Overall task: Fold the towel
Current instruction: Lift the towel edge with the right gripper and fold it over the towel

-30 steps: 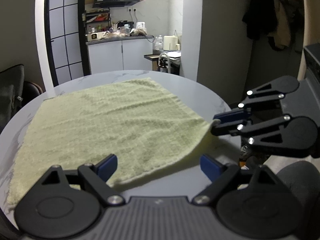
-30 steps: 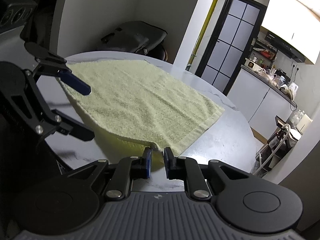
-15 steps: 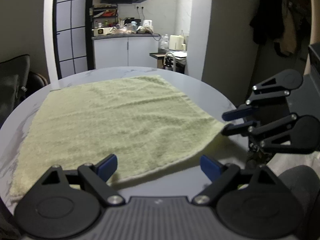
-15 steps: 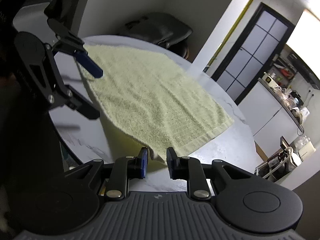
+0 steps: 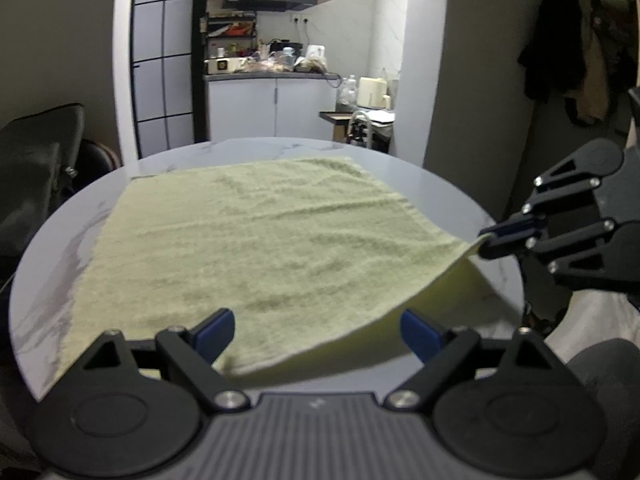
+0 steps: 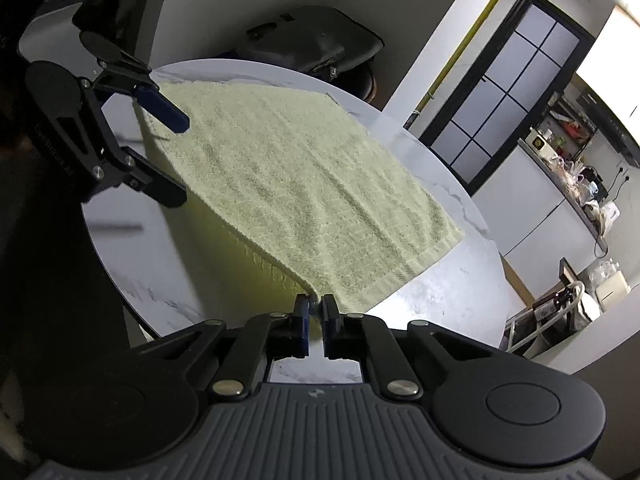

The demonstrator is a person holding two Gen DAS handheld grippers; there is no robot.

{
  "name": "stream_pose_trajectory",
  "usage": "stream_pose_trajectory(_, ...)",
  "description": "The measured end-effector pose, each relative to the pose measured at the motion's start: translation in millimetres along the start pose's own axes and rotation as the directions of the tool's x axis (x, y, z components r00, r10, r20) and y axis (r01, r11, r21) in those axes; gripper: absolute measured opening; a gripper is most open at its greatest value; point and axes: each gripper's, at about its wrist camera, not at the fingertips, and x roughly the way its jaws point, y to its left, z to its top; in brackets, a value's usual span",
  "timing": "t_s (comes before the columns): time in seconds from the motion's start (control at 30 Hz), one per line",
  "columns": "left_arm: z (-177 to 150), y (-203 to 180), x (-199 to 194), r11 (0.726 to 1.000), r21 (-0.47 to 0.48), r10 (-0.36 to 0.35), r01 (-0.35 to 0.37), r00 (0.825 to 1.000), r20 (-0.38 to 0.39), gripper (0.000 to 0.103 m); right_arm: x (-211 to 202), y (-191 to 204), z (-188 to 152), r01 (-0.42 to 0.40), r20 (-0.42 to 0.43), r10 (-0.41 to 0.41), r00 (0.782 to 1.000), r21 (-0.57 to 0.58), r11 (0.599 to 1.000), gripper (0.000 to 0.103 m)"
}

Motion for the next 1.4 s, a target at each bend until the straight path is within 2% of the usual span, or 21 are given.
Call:
stream_pose_trajectory(0.17,-3,13,-2,0.999,-0.024,0.032,-0.033,0.999,-0.022,0.093,0,0,6,0.013,0.002,-0.013,1.000,-0.016,1.000,0.007)
stream_pose_trajectory(0.37,-2,35,-6,0.997,-0.052,0.053,-0.054,0.998,-0.014,0.093,-7,-2,15,0.065,0.026,-0.065,0.998,-0.032,0.997,0.006)
stream_pose_trajectory(0.7,-4,63,-7,0.993,-0.121,0.003,-0.005,1.000,-0.013,0.093,-16,-3,24,0.087,0.025,-0.087,0.996,-0.021,0.996,0.006)
stream_pose_trajectory(1.0,-1,96,-25,0.988,-0.150,0.027,-0.024,1.000,0.016,0.094,-23,-7,38,0.131,0.025,-0.130,0.991,-0.028,0.991,0.006)
stream_pose_trajectory(1.4,-11,104,-19,0.990,-0.134,-0.035,0.034,0.999,-0.006,0.094,-21,-10,71,0.174,0.032,-0.172,0.985,-0.082,0.981,0.006)
